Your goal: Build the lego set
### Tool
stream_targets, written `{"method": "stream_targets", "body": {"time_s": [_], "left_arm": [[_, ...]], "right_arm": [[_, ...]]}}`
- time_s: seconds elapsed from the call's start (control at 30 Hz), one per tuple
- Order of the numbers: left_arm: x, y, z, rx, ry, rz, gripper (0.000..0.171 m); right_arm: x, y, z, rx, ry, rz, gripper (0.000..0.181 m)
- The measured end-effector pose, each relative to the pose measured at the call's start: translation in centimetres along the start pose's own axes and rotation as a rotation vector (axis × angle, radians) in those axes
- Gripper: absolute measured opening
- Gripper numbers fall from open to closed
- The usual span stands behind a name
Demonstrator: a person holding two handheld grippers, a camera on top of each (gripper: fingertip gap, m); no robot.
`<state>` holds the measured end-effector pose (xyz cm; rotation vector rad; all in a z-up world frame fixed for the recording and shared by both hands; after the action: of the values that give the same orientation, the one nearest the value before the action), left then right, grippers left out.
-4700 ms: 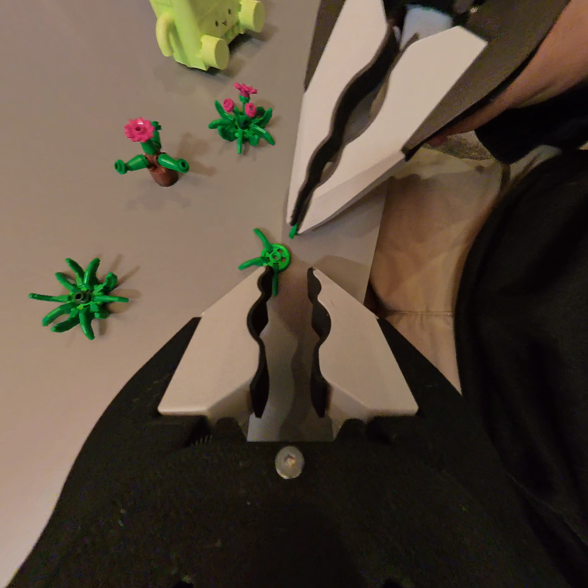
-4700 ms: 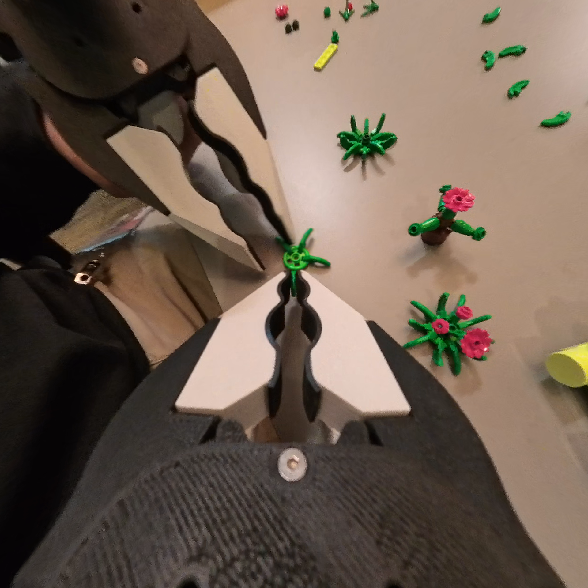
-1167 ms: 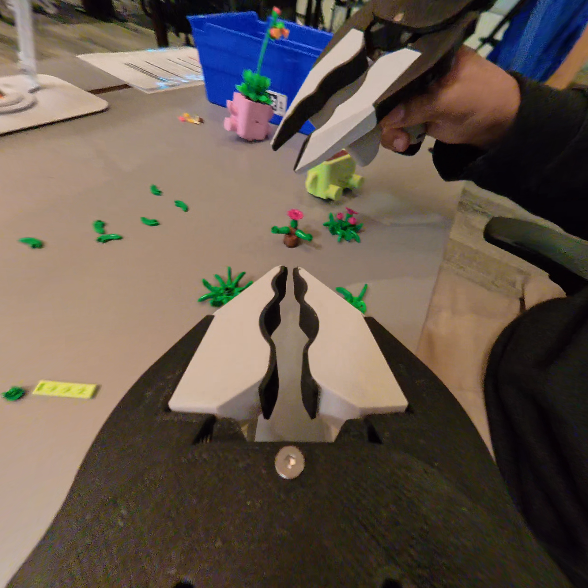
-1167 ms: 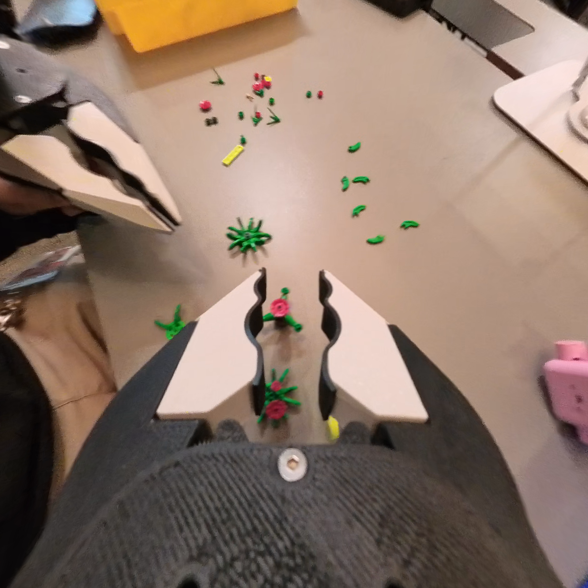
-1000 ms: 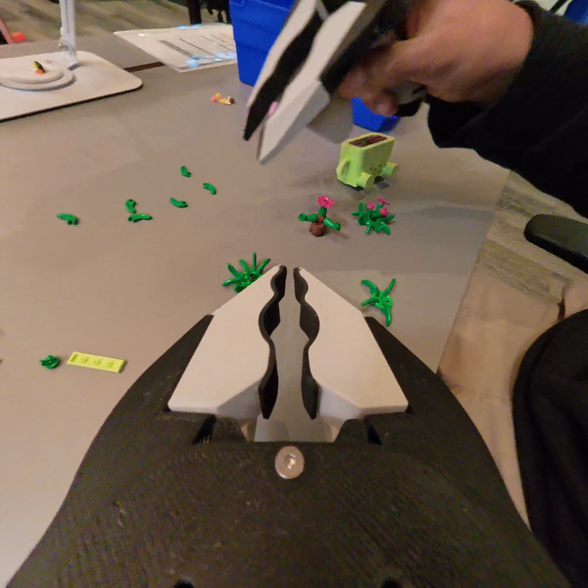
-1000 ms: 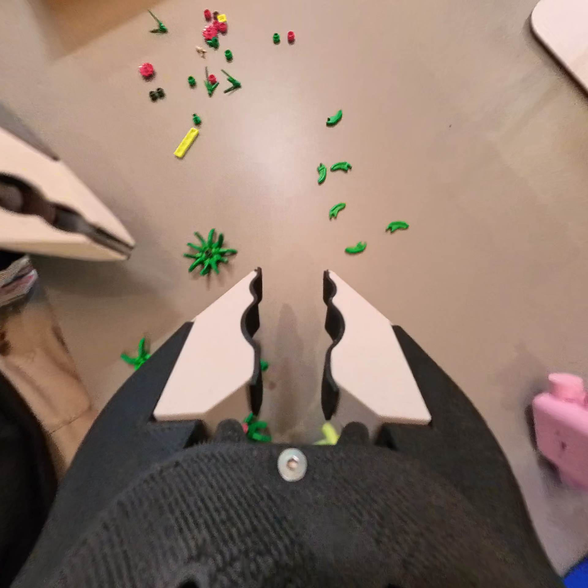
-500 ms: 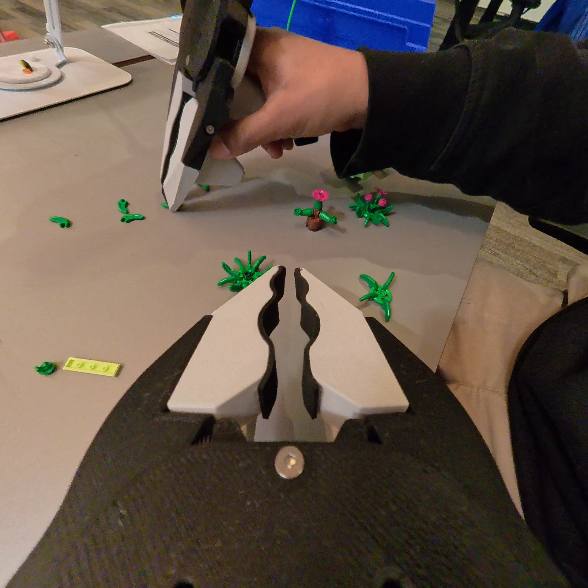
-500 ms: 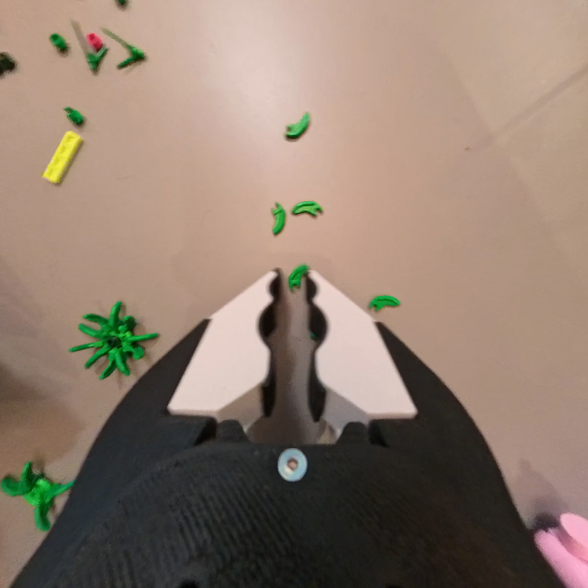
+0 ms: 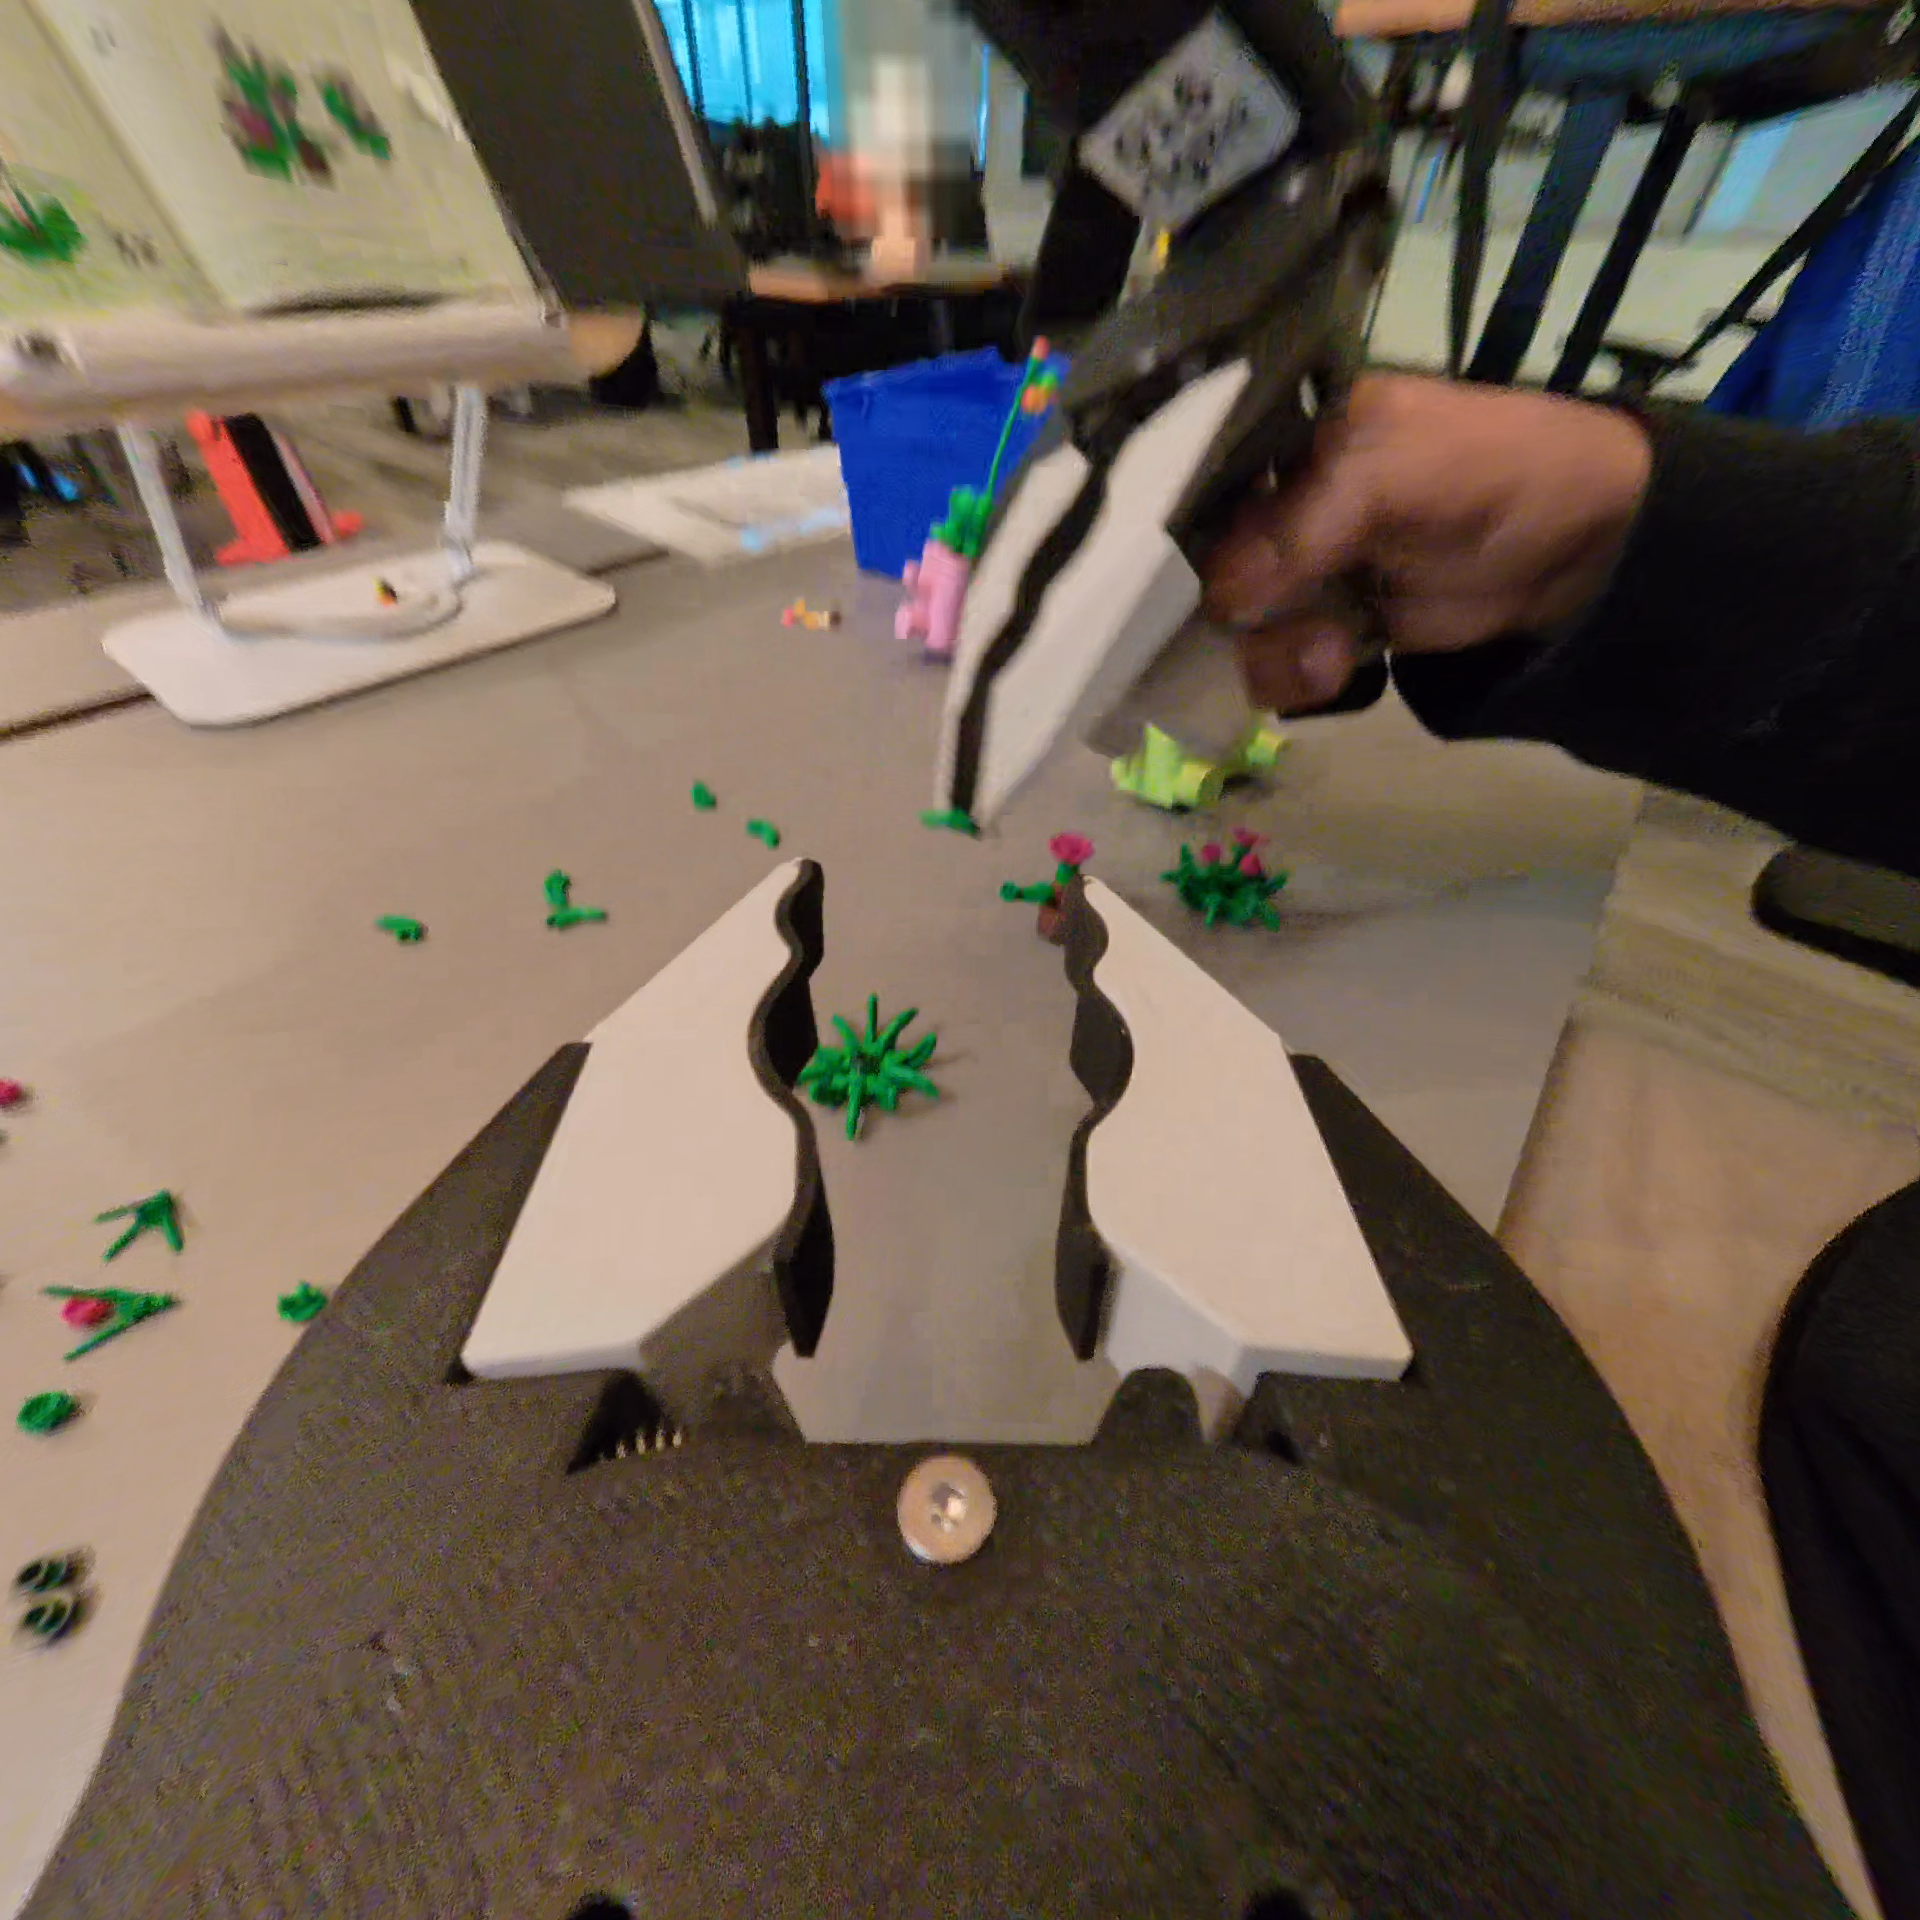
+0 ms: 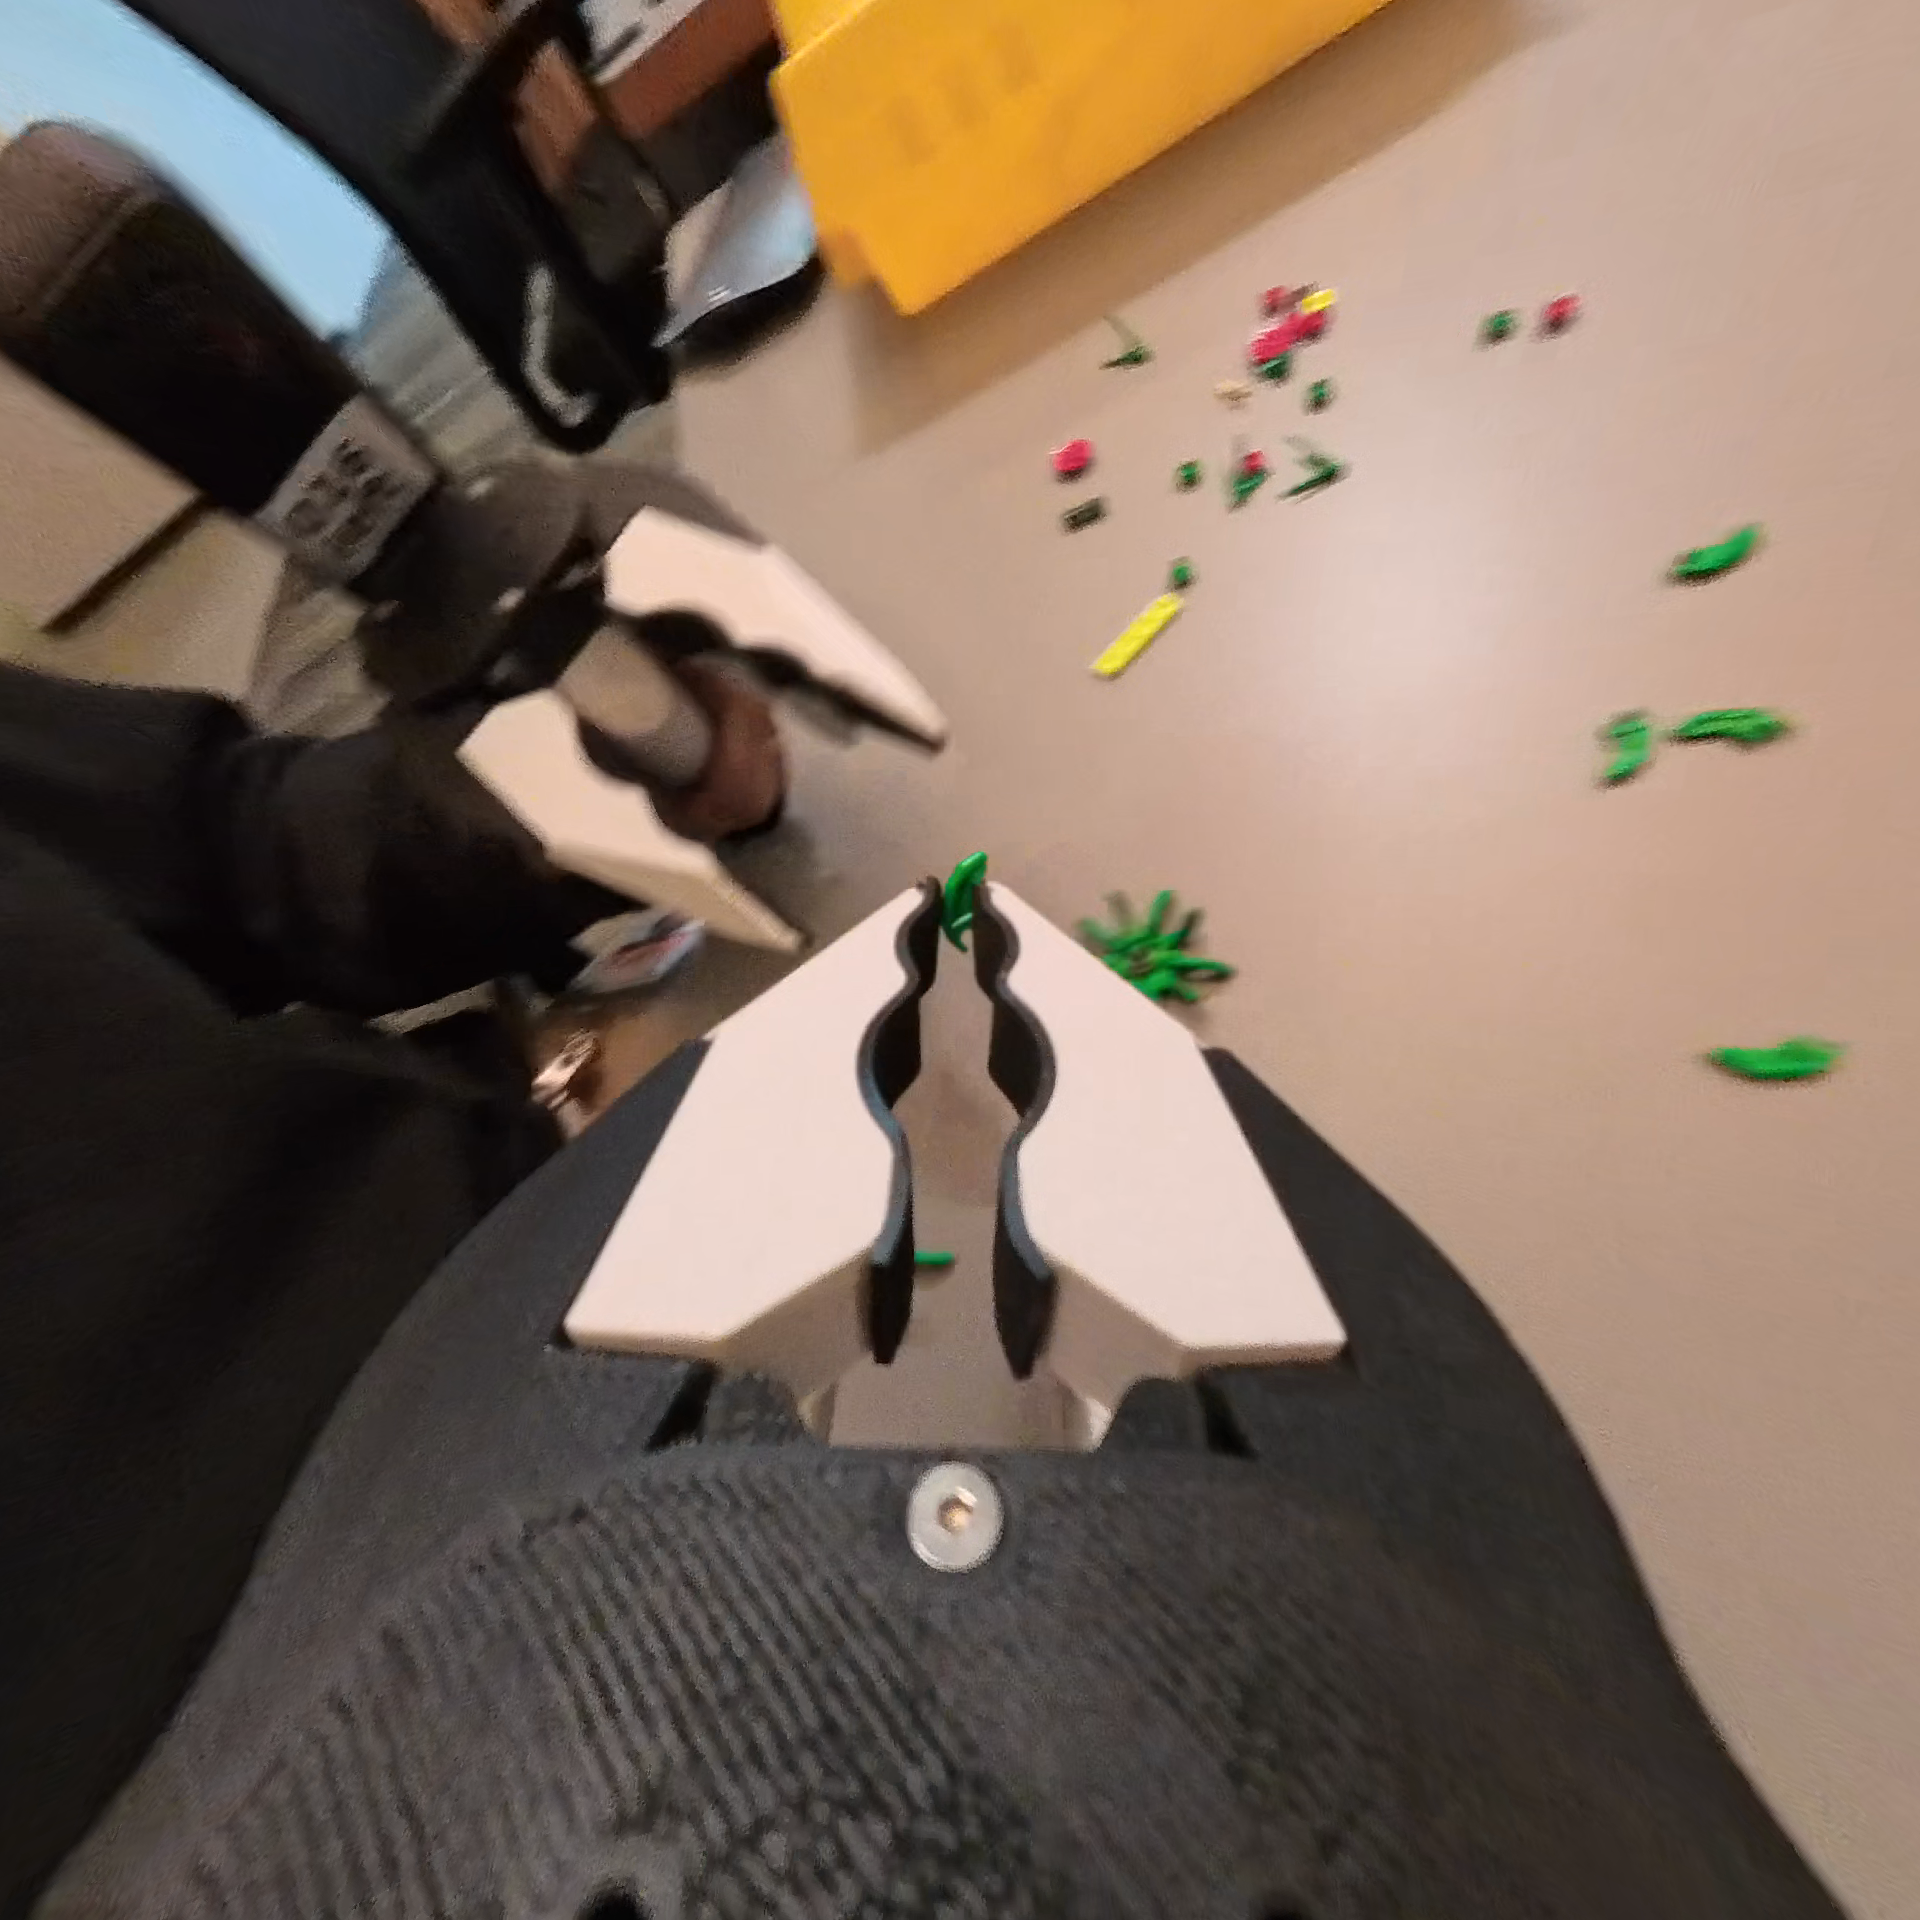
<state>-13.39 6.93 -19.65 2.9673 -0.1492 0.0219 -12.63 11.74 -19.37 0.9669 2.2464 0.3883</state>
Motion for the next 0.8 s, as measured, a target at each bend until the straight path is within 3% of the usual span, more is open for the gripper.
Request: {"method": "stream_targets", "body": {"time_s": [0.1,0.2,0.33,0.47,0.53,0.8], "left_arm": [[0.9,0.0,-0.3,0.023,-0.011,0.055,0.033],[3.1,-0.5,0.9,-0.052,-0.056,0.188,0.025],[6.3,-0.8,2.5,-0.161,-0.072,0.368,0.021],[8.1,-0.9,2.7,-0.176,-0.132,0.412,0.020],[8.8,-0.9,2.8,-0.183,-0.149,0.435,0.012],[9.2,-1.3,3.6,-0.231,-0.169,0.436,0.009]], "right_arm": [[-2.3,0.2,2.6,-0.112,0.049,-0.049,0.004],[-3.6,0.5,5.1,-0.227,0.117,-0.054,0.004],[-5.0,1.1,6.4,-0.259,0.113,-0.116,0.004],[-6.1,1.8,7.1,-0.264,0.078,-0.195,0.004],[-6.1,2.0,7.5,-0.274,0.061,-0.198,0.004],[-5.6,1.7,8.8,-0.327,0.003,-0.211,0.000]]}}
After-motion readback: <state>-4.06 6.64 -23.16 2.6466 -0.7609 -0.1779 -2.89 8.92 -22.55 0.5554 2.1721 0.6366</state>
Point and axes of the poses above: each gripper's, where its closed fingertips meet, y back along the fingers, z out of its underside, x = y × z across the jaws, the point moved 2 cm from there along y, back along the fingers, and after that the axes turned 2 degrees about -z, right-handed, at the moved point
